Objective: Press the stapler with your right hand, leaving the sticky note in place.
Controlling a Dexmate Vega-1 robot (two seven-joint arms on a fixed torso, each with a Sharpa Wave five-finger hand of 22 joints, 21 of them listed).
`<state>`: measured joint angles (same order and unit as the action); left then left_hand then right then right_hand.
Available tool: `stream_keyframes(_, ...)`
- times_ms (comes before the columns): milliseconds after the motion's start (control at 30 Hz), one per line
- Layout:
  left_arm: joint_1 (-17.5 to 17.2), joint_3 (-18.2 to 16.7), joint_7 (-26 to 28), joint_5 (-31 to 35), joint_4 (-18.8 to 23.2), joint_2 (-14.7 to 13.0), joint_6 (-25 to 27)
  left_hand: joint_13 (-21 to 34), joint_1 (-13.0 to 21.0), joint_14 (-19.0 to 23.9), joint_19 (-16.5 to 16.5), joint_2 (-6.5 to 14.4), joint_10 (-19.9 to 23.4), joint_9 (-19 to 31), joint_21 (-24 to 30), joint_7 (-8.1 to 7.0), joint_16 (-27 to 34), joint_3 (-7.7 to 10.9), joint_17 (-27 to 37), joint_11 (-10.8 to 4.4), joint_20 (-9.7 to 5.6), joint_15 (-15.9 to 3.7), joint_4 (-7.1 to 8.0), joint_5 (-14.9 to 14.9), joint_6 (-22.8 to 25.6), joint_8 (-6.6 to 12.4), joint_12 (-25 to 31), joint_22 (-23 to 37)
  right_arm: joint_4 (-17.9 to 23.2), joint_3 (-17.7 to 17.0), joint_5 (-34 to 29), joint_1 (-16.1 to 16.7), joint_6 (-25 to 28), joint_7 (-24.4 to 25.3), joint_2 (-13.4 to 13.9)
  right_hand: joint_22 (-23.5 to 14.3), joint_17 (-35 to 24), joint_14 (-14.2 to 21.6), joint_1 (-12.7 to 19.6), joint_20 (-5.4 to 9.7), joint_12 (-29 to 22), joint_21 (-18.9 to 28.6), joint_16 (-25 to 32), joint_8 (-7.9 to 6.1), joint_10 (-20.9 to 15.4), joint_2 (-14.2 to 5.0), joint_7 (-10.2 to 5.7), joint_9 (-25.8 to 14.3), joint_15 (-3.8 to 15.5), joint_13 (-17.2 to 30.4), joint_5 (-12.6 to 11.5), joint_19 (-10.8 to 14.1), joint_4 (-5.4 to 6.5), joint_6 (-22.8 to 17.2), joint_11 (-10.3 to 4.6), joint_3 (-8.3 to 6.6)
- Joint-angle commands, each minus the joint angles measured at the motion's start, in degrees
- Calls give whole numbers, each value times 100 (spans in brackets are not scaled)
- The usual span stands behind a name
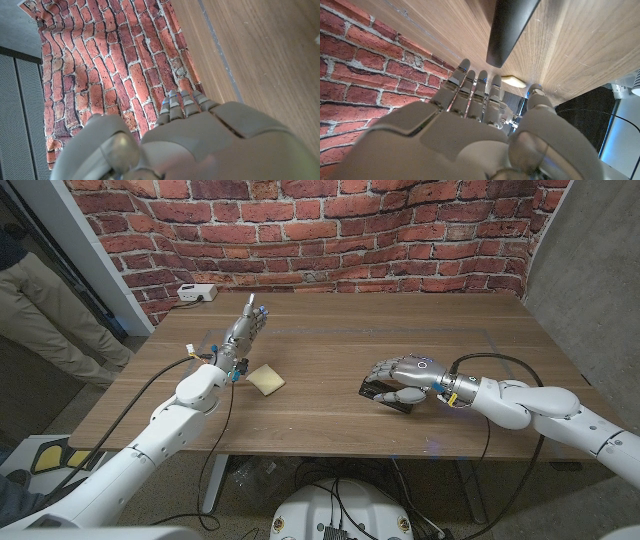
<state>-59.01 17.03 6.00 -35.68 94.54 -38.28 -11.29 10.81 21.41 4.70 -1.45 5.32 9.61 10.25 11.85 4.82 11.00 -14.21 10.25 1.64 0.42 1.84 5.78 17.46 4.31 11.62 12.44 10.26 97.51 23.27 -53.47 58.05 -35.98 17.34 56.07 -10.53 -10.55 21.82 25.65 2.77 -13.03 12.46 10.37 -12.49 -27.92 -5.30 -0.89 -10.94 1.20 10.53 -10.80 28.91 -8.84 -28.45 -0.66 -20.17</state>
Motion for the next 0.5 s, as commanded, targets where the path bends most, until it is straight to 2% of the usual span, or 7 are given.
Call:
stream_keyframes(33,-27,-9,64,5,36,-11,63,6,28,42,-18,35,58,30,-5,-1,-8,-42,17,-14,33,-6,-20,3,65,-2,-15,13,-162,96,-37,-93,-80,84,2,-25,-7,55,87,132,-63,15,26,-46,-192,-13,6,-8,53,16,20,15,6,-177,-71,-42)
stream_keyframes(233,-6,0,55,1,8,-1,70,6,33,53,-18,40,63,31,-7,4,-6,-46,17,-8,38,3,-20,-1,62,-7,-18,13,-203,132,25,-128,-100,2,-14,-26,-7,60,95,140,-72,19,26,-15,-238,-16,-71,-8,58,18,22,28,7,-125,-97,-58)
stream_keyframes(500,6,5,48,-10,-22,9,78,6,40,55,-20,46,64,31,-9,0,-7,-50,17,-19,42,2,-19,-6,64,-10,-24,13,-234,166,132,-121,-112,-158,-29,-26,-7,80,105,135,-69,26,32,-7,-246,-25,-86,-9,54,19,22,47,6,-120,-109,-73)
